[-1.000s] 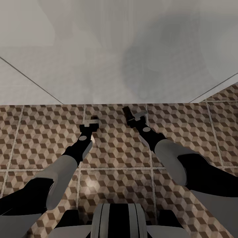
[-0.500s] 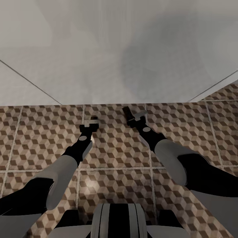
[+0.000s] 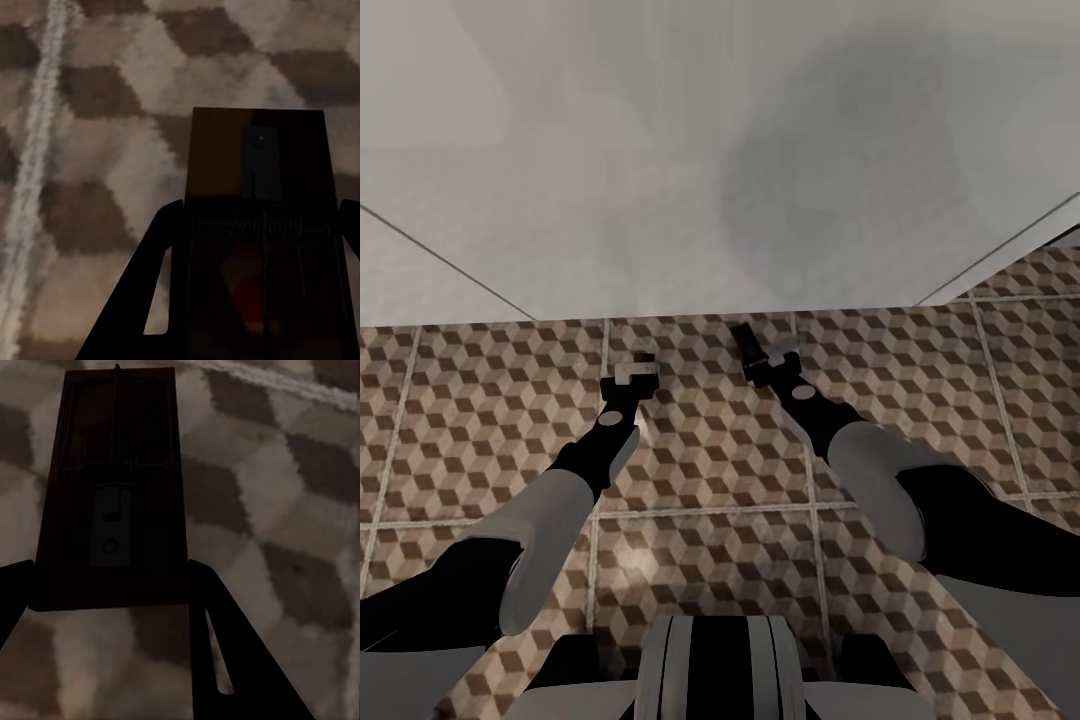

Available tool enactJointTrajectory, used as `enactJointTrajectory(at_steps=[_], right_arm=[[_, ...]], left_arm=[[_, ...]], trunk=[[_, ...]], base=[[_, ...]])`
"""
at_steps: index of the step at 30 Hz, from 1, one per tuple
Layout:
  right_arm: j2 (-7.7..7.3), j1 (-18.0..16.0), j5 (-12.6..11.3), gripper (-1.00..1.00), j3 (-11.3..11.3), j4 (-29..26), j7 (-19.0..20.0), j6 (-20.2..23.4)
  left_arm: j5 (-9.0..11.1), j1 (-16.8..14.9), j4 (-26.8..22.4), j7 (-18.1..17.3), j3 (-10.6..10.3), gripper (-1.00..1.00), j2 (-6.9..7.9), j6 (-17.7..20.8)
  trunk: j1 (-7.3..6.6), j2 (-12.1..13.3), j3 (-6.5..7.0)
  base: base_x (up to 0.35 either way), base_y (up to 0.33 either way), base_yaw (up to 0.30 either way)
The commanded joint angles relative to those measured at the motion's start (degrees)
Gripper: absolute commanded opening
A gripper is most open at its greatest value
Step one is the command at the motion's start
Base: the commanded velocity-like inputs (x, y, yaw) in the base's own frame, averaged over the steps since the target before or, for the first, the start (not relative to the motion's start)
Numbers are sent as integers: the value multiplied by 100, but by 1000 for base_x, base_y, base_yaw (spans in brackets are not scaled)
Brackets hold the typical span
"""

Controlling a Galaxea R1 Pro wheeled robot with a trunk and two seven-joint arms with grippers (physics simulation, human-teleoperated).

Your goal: Take the four mousetraps from the cabinet in the bathroom and place them on the bathroom floor. Make sure all four end up on the same floor surface, and ensure that at least two of them are either under or directly next to the same bathroom sink.

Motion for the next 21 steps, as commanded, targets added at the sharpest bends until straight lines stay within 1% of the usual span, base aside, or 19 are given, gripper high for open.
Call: enactJointTrajectory(at_steps=[1,14,17,21], right_arm=[[0,-3,5,-100,33,14,-20,-13],[0,-2,13,-100,28,67,-30,-52],[0,-2,14,-100,32,110,-30,-171],[0,-2,14,-100,33,221,-30,-301]], left_arm=[[-49,-3,7,65,-25,-100,1,-7],[-51,-3,-45,67,-25,-100,2,-7],[-53,-3,-219,65,-22,-100,-2,-7],[-50,-3,-606,65,-13,-100,-6,16]], trunk=[[-1,-1,-2],[-1,-1,-2],[-1,-1,-2],[-1,-1,-2]], base=[[0,0,-3],[16,0,0],[4,0,0],[1,0,0]])
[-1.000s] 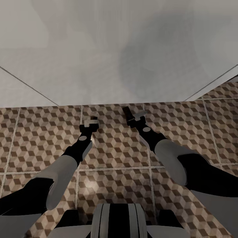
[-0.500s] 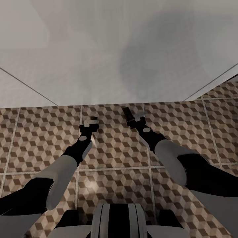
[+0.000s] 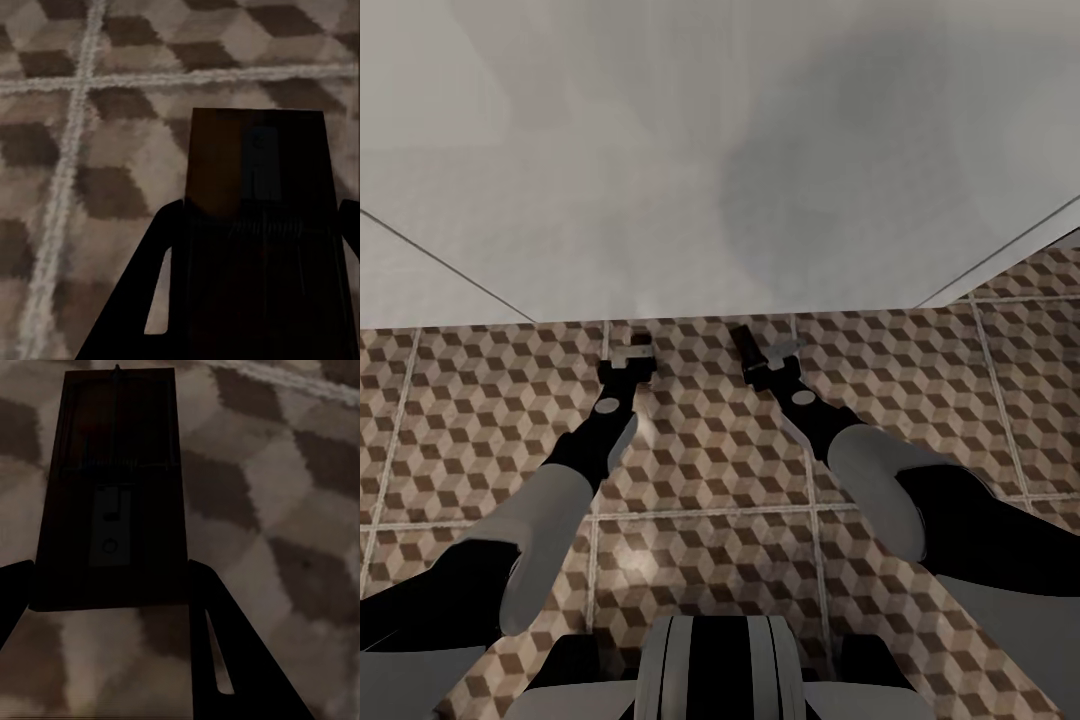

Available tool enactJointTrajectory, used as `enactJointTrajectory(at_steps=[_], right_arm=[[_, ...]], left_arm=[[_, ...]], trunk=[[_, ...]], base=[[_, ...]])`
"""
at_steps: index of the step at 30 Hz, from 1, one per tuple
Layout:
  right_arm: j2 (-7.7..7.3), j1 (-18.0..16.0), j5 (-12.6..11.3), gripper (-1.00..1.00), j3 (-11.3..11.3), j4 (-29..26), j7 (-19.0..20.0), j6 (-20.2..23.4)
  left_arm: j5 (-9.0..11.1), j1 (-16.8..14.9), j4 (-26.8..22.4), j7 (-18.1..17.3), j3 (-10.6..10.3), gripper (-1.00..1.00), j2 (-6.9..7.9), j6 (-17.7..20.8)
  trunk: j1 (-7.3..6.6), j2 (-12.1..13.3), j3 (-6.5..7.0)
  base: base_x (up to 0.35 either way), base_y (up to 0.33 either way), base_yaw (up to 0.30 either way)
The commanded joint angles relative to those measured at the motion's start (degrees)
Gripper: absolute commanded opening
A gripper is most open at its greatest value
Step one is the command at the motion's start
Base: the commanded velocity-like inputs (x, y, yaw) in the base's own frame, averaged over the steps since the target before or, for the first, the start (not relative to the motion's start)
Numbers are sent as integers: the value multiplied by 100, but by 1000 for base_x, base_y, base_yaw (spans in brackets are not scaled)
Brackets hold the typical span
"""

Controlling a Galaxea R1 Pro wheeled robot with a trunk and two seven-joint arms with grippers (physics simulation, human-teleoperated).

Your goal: Take the four mousetraps from the cabinet in the bathroom and place them on the bathroom floor. Make sure all four end up on the same floor surface, and ensure that at least two of them are either under or directly next to the same bathroom sink.

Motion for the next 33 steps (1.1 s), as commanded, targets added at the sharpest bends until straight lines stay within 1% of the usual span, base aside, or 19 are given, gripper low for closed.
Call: enactJointTrajectory(at_steps=[1,5,11,14,22,33], right_arm=[[1,-4,5,-100,34,24,-20,-40],[1,-4,5,-100,34,46,-20,-81],[1,-4,5,-100,34,53,-20,-102],[1,-4,5,-100,34,53,-20,-104],[1,-4,-1,-100,34,53,-13,-105],[1,-4,-4,-100,34,53,13,-105]], left_arm=[[-49,-3,-73,66,-11,-100,1,4],[-42,-3,-172,72,12,-100,-11,109],[-39,-9,-221,108,25,-100,-24,621],[-36,-11,-187,115,27,-100,-23,733],[-31,-11,159,118,22,-100,-14,778],[-43,-11,206,163,25,-100,18,726]], trunk=[[-1,-1,-2],[-1,-1,-2],[-1,-1,-2],[-1,-1,-2],[-1,-1,-2],[-1,-1,-2]], base=[[0,0,0],[0,0,0],[0,0,0],[0,0,0],[0,0,0],[0,0,0]])
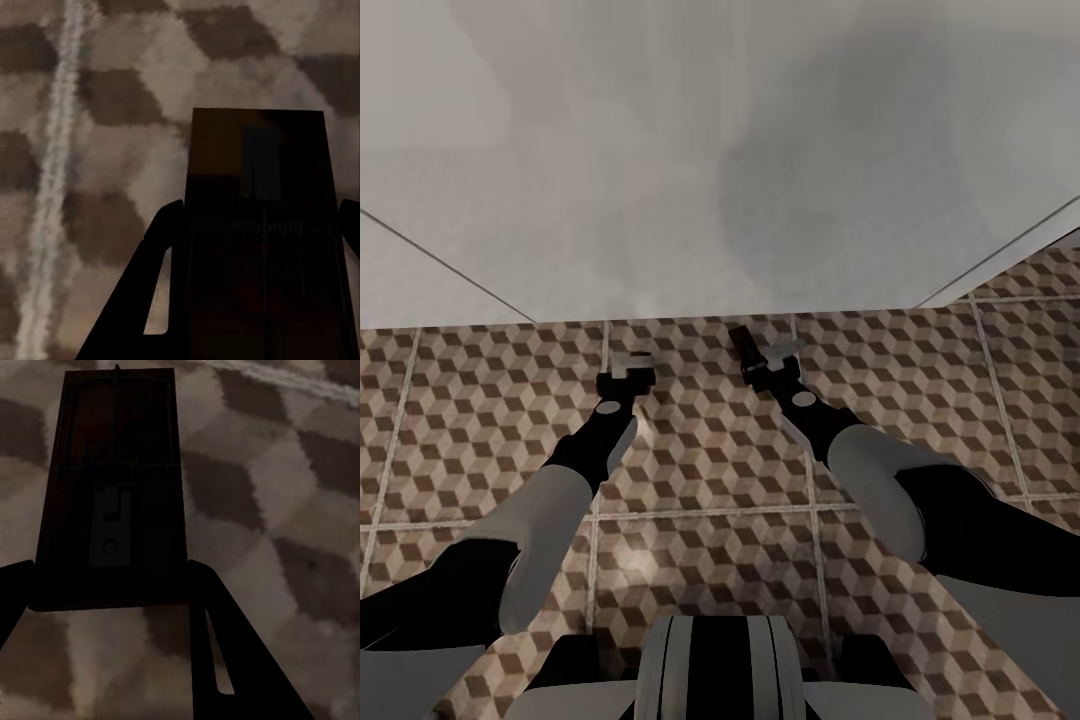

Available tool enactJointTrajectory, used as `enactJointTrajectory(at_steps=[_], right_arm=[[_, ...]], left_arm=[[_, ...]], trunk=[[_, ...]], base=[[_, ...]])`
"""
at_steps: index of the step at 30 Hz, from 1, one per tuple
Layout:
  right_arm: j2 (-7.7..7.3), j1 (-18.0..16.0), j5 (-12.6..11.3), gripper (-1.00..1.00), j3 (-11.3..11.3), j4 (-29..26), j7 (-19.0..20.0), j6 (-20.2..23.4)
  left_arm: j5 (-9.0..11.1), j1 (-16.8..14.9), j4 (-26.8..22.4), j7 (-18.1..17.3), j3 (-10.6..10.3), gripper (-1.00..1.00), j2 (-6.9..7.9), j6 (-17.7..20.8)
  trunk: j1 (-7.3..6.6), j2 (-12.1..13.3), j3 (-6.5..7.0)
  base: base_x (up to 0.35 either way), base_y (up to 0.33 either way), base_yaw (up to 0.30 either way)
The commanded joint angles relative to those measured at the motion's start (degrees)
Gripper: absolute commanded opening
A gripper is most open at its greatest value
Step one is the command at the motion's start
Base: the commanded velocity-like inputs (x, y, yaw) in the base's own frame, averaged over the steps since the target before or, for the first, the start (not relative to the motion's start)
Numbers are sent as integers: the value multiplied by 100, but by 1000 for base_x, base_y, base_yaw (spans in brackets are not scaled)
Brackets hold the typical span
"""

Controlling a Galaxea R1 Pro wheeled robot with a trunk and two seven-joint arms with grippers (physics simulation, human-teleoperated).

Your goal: Take the four mousetraps from the cabinet in the bathroom and place them on the bathroom floor. Make sure all four end up on the same floor surface, and ensure that at least two of them are either under or directly next to the same bathroom sink.

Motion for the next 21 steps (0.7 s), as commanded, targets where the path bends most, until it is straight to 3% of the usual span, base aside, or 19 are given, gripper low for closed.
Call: enactJointTrajectory(at_steps=[1,5,10,17,21], right_arm=[[1,-3,2,-100,34,7,-16,-14],[1,-3,2,-100,34,7,-15,-14],[1,-3,2,-100,34,7,-15,-14],[1,-3,2,-100,35,7,-15,-14],[1,-3,2,-100,35,13,-15,-13]], left_arm=[[-50,-3,6,105,-19,-100,-2,-20],[-50,-10,58,466,-23,-100,-6,-35],[-48,-36,123,626,-24,-100,-14,38],[-61,-160,67,665,-25,-100,-16,891],[-62,-268,37,673,-25,-100,-16,1078]], trunk=[[-1,-1,-2],[-1,-1,-2],[-1,-1,-2],[-1,-1,-2],[-1,-1,-2]], base=[[0,0,0],[0,0,0],[0,0,0],[0,0,0],[0,0,0]])
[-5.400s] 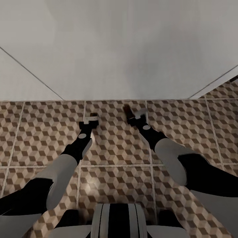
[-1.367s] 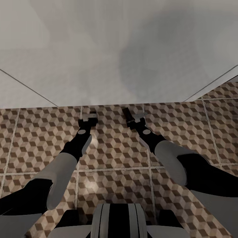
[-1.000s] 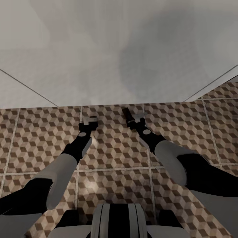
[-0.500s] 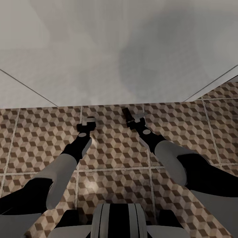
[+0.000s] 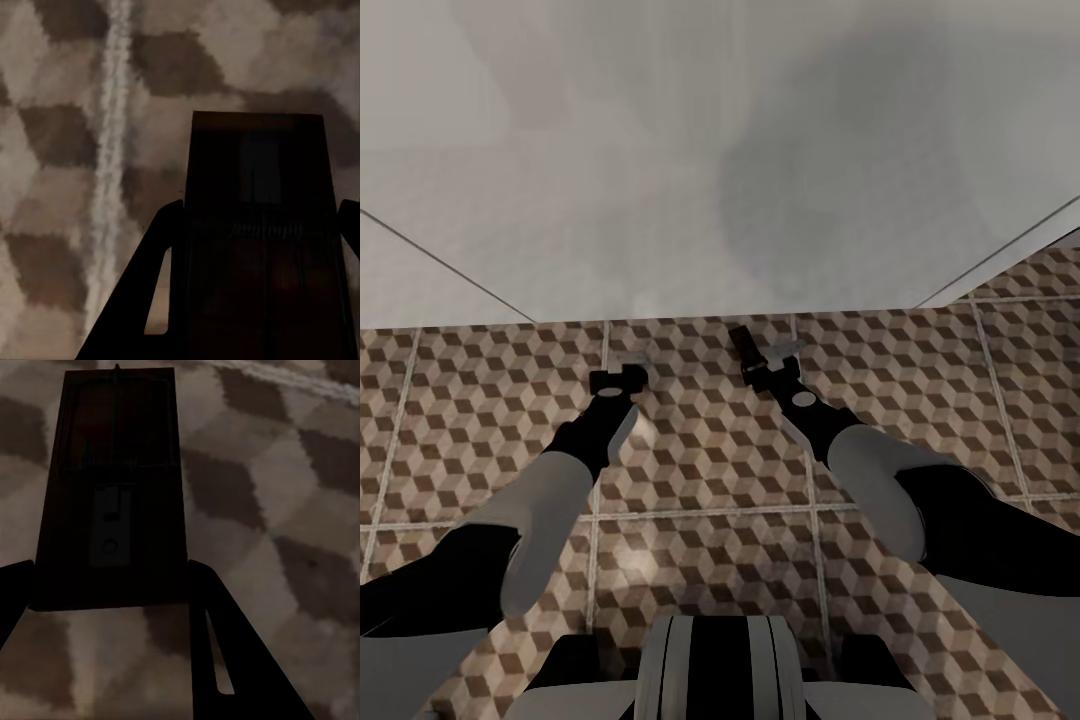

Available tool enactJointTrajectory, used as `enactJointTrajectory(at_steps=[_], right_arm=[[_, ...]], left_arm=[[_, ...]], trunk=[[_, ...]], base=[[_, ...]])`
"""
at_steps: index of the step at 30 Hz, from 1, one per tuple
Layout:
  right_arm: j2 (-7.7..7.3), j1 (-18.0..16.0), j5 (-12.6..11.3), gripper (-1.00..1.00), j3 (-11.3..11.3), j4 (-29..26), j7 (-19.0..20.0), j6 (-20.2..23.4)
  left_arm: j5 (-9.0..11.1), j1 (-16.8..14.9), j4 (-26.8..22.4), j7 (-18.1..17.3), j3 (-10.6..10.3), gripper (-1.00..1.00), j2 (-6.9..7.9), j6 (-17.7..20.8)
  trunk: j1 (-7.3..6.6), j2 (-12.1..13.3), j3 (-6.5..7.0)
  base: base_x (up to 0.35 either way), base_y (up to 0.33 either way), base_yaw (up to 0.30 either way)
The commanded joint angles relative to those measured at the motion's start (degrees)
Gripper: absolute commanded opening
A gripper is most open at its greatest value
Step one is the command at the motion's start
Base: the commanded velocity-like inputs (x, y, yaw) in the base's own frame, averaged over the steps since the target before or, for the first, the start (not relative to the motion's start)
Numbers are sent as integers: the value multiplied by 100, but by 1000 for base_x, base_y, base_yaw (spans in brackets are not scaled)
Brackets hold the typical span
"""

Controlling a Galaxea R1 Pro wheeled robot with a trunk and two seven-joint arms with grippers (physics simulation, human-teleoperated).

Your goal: Take the four mousetraps from the cabinet in the bathroom and place them on the bathroom floor. Make sure all four end up on the same floor surface, and ensure that at least two of them are either under or directly next to the same bathroom sink.

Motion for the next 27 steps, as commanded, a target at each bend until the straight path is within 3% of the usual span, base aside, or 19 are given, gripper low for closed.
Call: enactJointTrajectory(at_steps=[1,13,16,20,27], right_arm=[[1,-4,1,-100,33,8,-17,-15],[1,228,9,-100,32,2,-26,-15],[1,244,10,-100,32,2,-26,-15],[1,250,10,-100,32,2,-26,-15],[1,251,10,-100,32,2,-26,-15]], left_arm=[[-58,-16,-16,41,-19,-100,-1,71],[-98,-42,-370,61,-19,-100,-20,-254],[-97,-43,-390,72,-19,-100,-18,-512],[-88,-43,-282,84,-22,-100,-17,-884],[-93,-43,191,87,-26,-100,-17,-1021]], trunk=[[-1,-1,-3],[-1,-1,-3],[-1,-1,-3],[-1,-1,-3],[-1,-1,-3]], base=[[0,0,0],[0,0,0],[0,0,0],[0,0,0],[0,0,0]])
